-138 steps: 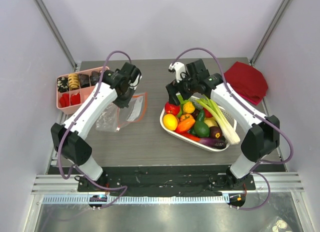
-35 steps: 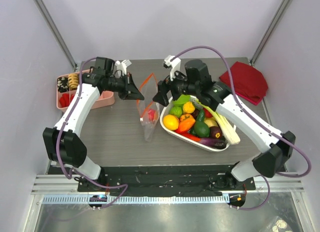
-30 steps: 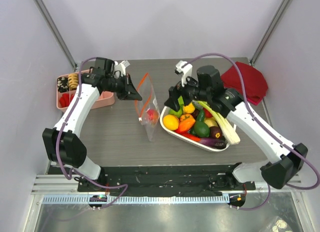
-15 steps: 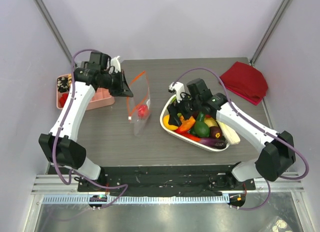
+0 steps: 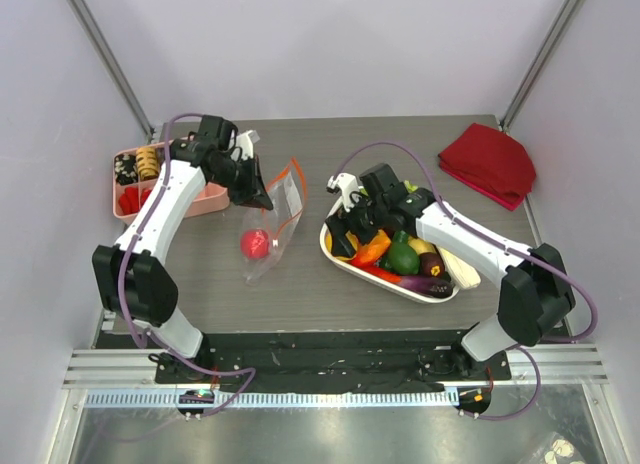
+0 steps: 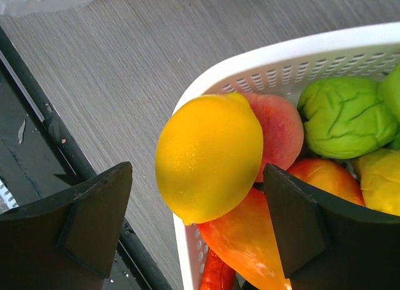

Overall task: Place the food in the zip-top bag and seal the zipper
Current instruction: Pick up the fake fruit from the bin, then place the fake fruit in the zipper food storage bag.

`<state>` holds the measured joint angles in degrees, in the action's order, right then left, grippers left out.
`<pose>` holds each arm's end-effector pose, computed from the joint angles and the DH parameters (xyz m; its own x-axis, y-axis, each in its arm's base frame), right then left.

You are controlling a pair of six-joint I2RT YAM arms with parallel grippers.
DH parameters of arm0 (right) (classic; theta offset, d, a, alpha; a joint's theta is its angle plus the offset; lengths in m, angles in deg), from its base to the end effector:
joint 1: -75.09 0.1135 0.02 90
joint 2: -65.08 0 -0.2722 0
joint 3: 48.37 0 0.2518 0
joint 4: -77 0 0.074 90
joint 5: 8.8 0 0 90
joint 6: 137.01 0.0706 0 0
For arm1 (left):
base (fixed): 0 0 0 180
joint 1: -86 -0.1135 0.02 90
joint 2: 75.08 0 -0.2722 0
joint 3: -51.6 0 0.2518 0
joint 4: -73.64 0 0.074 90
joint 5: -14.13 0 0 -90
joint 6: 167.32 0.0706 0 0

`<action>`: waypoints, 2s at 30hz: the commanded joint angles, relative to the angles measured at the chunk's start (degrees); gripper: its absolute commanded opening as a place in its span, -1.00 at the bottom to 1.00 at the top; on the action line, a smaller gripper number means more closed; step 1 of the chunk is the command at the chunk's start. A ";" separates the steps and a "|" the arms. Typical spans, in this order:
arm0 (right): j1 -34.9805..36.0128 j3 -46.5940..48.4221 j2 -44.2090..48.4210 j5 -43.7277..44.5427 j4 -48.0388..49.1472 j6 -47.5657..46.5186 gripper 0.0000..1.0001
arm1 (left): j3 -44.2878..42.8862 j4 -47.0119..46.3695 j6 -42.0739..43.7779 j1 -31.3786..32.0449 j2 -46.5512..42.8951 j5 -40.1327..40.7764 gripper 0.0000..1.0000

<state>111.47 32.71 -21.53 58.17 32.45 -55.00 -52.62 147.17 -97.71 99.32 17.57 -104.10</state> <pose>0.2603 0.2261 0.2544 -0.5075 -0.5328 -0.6772 -0.8266 0.5230 0.2079 0.3264 -0.1116 0.3157 -0.9512 -0.0903 -0.2952 0.0938 0.8265 -0.5551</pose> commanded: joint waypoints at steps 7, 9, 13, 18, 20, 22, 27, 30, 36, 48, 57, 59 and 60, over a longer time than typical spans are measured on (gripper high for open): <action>0.71 0.21 -0.75 0.53 1.32 0.78 0.54 | -1.77 -4.37 -1.06 0.65 0.96 -3.32 -1.00; 0.71 0.91 -1.80 0.70 1.06 0.87 0.30 | -1.50 -4.64 -0.98 0.65 0.79 -3.59 -0.99; 0.53 1.62 -2.51 1.32 0.09 1.13 -0.20 | -1.24 -4.90 -0.63 0.65 0.44 -3.32 -1.00; -2.01 4.16 -0.41 1.41 -1.40 3.15 -0.62 | -1.24 -4.90 -0.54 0.65 0.08 -3.41 -1.00; -4.55 7.58 0.47 0.09 -2.98 3.68 -0.64 | -1.24 -5.25 -0.89 0.91 0.08 -3.85 -0.99; -6.23 10.84 1.26 -2.36 -3.69 3.94 -0.69 | -1.85 -5.34 -0.98 1.53 0.26 -4.20 -0.99; -7.55 17.60 4.95 -6.05 -3.17 5.25 -0.71 | -5.18 -4.91 -1.77 3.37 1.66 -5.08 -0.99; -7.47 21.30 5.13 -7.91 0.43 10.08 -0.71 | -7.73 -4.20 -2.29 4.25 2.72 -5.35 -1.00; -5.53 25.09 -0.22 -7.39 7.82 15.46 -0.71 | -8.36 -4.46 -2.91 5.05 2.63 -6.40 -0.99; -0.79 20.87 -7.43 -2.38 12.32 15.90 -0.63 | -6.69 -5.17 -2.65 4.87 1.67 -7.10 -0.99; -0.08 22.18 -2.52 0.17 3.36 8.61 0.99 | -5.28 -6.75 -3.26 4.35 1.05 -7.72 -1.00; -0.95 22.80 0.02 0.52 1.94 6.69 1.00 | -5.28 -6.75 -3.00 4.34 1.05 -7.55 -0.99; -1.31 22.80 0.82 0.79 0.02 5.63 0.99 | -5.28 -6.75 -2.91 4.34 0.79 -7.28 -1.00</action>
<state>111.31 52.88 -28.09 57.32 36.40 -44.44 -57.82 142.93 -100.85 103.97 20.38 -110.07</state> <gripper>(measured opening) 0.996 0.018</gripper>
